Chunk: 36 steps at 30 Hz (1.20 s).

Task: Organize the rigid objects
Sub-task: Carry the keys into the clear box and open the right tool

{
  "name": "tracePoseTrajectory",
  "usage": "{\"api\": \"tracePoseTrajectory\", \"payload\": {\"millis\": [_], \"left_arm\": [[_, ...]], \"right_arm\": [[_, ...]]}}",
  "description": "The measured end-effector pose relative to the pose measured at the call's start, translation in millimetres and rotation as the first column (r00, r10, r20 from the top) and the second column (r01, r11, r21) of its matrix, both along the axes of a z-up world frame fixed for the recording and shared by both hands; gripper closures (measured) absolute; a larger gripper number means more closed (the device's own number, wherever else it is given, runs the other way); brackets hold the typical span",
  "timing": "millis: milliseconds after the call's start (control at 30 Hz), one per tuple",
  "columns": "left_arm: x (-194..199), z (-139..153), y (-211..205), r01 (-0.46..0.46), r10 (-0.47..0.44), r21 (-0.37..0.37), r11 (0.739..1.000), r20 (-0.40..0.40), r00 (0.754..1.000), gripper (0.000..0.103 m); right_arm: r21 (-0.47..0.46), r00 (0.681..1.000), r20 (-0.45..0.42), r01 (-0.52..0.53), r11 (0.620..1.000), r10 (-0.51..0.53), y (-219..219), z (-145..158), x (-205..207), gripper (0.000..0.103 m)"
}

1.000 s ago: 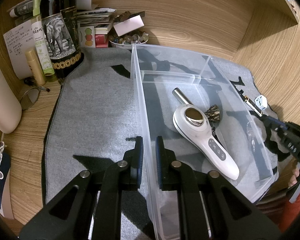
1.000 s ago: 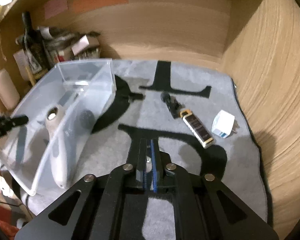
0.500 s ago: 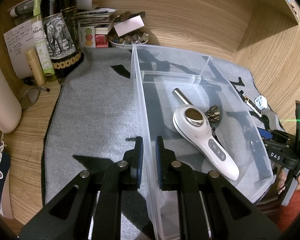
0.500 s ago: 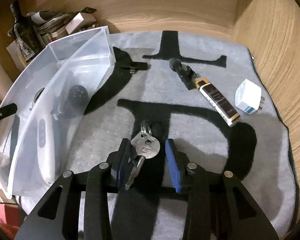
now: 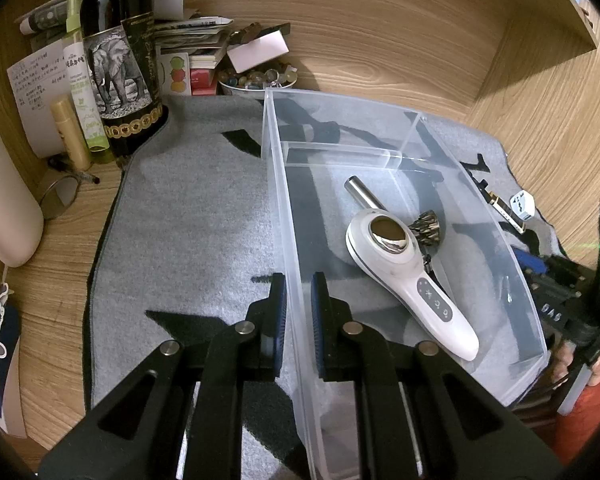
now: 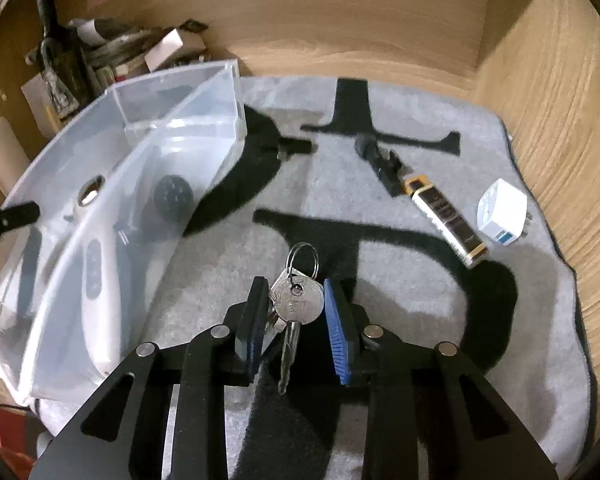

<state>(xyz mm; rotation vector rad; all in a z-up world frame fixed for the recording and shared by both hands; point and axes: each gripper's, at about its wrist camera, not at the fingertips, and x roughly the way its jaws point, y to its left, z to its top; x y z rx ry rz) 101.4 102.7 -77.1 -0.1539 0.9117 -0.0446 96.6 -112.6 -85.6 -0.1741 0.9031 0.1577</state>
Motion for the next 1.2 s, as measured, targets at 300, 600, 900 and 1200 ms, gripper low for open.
{"api": "tracePoseTrajectory", "payload": {"millis": [300, 600, 900, 1200], "left_arm": [[0, 0, 0, 0.0, 0.0, 0.002, 1.0, 0.001, 1.0, 0.092], [0, 0, 0, 0.0, 0.0, 0.002, 1.0, 0.001, 1.0, 0.092], [1, 0, 2, 0.001, -0.001, 0.002, 1.0, 0.001, 1.0, 0.092], [1, 0, 2, 0.002, -0.002, 0.0, 1.0, 0.001, 1.0, 0.092]], "right_arm": [[-0.002, 0.99, 0.14, -0.017, 1.0, 0.017, 7, 49, -7, 0.077], [0.0, 0.961, 0.261, -0.098, 0.995, 0.095, 35, 90, -8, 0.077], [-0.036, 0.929, 0.292, -0.228, 0.973, 0.228, 80, 97, -7, 0.077], [-0.125, 0.938, 0.153, -0.294, 0.948, 0.311, 106, 60, 10, 0.077]]}}
